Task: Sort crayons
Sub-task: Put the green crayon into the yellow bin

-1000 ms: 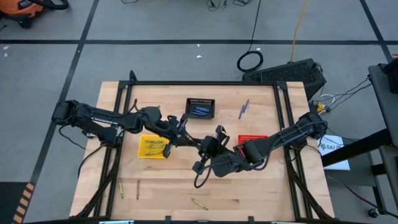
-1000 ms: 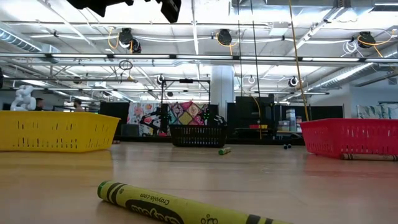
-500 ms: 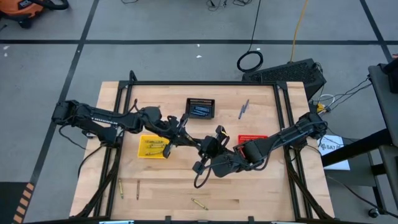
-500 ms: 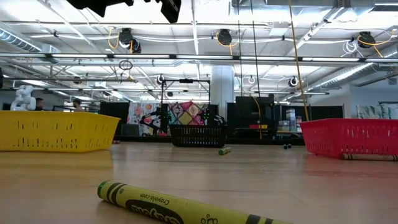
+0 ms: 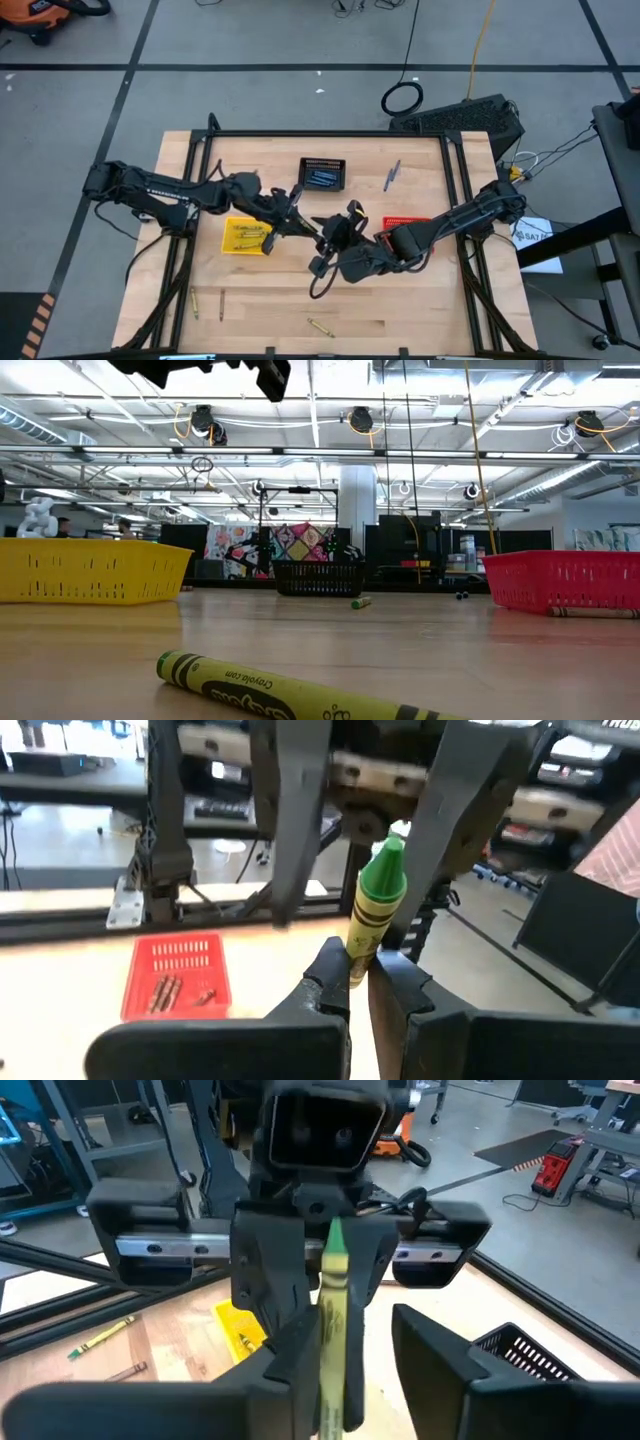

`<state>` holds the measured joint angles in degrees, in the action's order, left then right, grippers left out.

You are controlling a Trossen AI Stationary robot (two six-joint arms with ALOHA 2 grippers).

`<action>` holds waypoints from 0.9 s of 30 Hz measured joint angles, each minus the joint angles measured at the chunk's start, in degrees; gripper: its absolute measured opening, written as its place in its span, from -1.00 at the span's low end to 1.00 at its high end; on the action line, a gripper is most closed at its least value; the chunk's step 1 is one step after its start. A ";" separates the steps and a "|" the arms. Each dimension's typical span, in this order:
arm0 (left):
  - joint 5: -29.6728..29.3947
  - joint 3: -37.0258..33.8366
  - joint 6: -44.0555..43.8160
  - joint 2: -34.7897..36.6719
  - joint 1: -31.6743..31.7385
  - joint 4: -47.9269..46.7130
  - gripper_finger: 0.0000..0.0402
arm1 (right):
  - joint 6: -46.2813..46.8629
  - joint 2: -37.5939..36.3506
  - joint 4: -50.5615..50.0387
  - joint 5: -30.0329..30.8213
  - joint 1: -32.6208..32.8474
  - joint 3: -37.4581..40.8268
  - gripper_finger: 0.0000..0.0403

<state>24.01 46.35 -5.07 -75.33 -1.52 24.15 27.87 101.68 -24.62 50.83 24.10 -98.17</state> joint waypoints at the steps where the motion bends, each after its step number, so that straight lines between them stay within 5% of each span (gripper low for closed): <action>1: 0.01 0.00 0.02 0.09 0.15 -0.86 -0.96 | -0.10 -0.44 -0.20 0.09 0.17 0.02 -0.43; 18: -0.83 0.07 2.59 11.35 0.77 -37.46 -0.96 | -0.11 -5.46 -10.17 -0.11 0.91 -0.02 -0.37; 27: -8.83 0.02 2.57 12.50 0.81 -59.79 -0.96 | 3.87 -5.59 -18.39 -0.16 -0.60 -0.02 -0.37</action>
<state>15.18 46.37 -2.50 -62.83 -0.71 -35.65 31.75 96.09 -43.01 50.67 23.50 -98.19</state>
